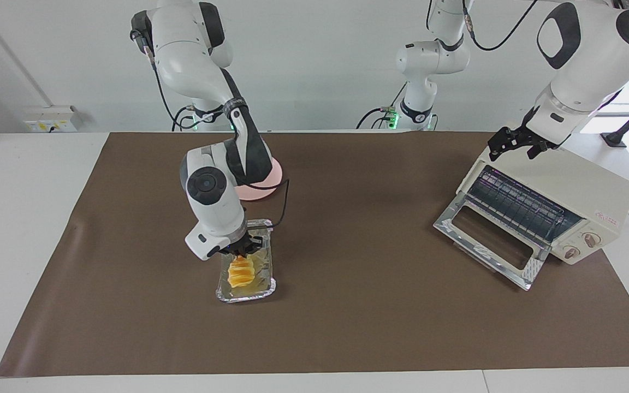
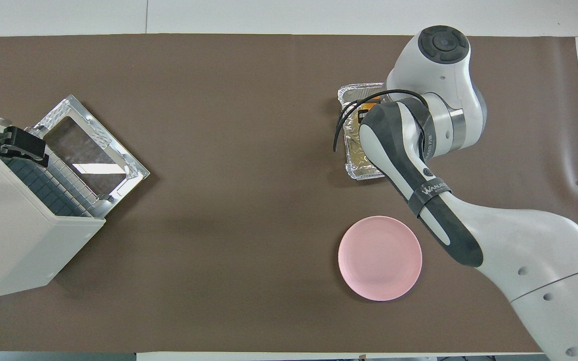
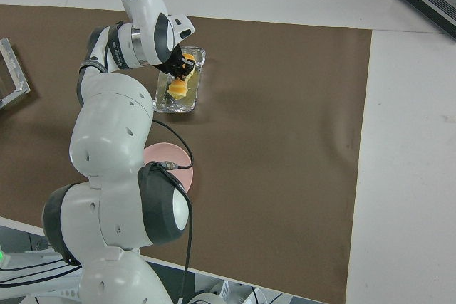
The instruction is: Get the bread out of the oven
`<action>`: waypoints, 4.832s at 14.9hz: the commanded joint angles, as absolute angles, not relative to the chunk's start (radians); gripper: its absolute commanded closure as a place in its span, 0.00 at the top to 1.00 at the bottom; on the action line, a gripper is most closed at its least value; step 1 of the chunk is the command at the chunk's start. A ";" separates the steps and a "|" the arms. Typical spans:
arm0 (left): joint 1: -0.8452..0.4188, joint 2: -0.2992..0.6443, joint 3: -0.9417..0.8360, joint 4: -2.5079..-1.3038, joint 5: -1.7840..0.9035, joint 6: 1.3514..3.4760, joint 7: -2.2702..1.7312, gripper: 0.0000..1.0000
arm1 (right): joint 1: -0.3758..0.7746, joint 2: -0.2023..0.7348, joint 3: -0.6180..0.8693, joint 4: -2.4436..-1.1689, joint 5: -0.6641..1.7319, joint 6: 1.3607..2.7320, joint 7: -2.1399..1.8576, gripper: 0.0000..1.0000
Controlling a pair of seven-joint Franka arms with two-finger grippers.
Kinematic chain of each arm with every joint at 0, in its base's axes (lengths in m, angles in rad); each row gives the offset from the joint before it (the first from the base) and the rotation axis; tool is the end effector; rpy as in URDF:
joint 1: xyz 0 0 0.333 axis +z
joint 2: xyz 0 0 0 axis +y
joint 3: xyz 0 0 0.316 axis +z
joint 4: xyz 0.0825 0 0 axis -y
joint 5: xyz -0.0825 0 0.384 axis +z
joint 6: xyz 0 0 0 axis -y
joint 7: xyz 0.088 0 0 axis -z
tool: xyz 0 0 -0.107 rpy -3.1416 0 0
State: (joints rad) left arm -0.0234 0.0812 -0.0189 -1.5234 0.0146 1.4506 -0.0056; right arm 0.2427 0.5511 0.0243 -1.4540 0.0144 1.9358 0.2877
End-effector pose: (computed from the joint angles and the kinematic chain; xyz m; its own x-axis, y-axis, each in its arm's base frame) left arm 0.5646 -0.0218 0.5915 0.9876 -0.0346 -0.1533 -0.0372 -0.9992 -0.0139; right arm 0.6749 0.1827 0.3596 0.9969 -0.0292 -0.0737 -0.0296 -0.9995 -0.0051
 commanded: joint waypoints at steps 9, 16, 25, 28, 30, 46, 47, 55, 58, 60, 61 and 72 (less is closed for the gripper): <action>-0.031 0.060 -0.012 -1.546 0.023 1.459 -0.005 1.00 | 0.277 0.160 0.048 -1.711 0.043 1.670 0.360 0.00; -0.031 0.060 -0.012 -1.546 0.023 1.459 -0.005 1.00 | 0.347 -0.165 0.049 -2.313 0.064 2.041 0.393 0.00; -0.031 0.060 -0.012 -1.546 0.023 1.459 -0.005 1.00 | 0.454 -0.193 0.049 -2.525 0.064 2.278 0.495 0.00; -0.029 0.058 -0.012 -1.546 0.023 1.459 -0.005 1.00 | 0.459 -0.193 0.049 -2.540 0.064 2.283 0.494 0.00; -0.029 0.060 -0.012 -1.546 0.023 1.459 -0.005 1.00 | 0.451 -0.187 0.049 -2.540 0.064 2.304 0.480 0.00; -0.029 0.058 -0.012 -1.546 0.023 1.459 -0.005 1.00 | 0.390 -0.082 0.046 -2.210 0.063 2.053 0.468 1.00; -0.029 0.058 -0.012 -1.546 0.023 1.459 -0.005 1.00 | 0.373 -0.065 0.045 -2.131 0.063 1.993 0.465 1.00; -0.029 0.058 -0.012 -1.546 0.023 1.459 -0.005 1.00 | 0.108 -0.069 0.034 -1.844 0.063 1.864 0.115 1.00; -0.029 0.058 -0.012 -1.546 0.023 1.459 -0.005 1.00 | 0.049 -0.080 0.028 -1.749 0.051 1.626 0.002 1.00; -0.029 0.058 -0.012 -1.546 0.023 1.459 -0.005 1.00 | 0.029 -0.077 0.018 -1.663 0.034 1.475 -0.020 1.00; -0.029 0.060 -0.012 -1.546 0.023 1.459 -0.005 1.00 | 0.017 -0.077 0.017 -1.631 0.023 1.436 -0.028 1.00; -0.029 0.060 -0.012 -1.546 0.023 1.459 -0.005 1.00 | -0.038 -0.023 0.015 -1.549 -0.009 1.439 -0.061 1.00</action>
State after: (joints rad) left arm -0.0234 0.0812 -0.0189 -1.5234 0.0146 1.4506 -0.0056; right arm -0.0291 -0.0211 0.0075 -1.5121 0.0057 1.4011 -0.0427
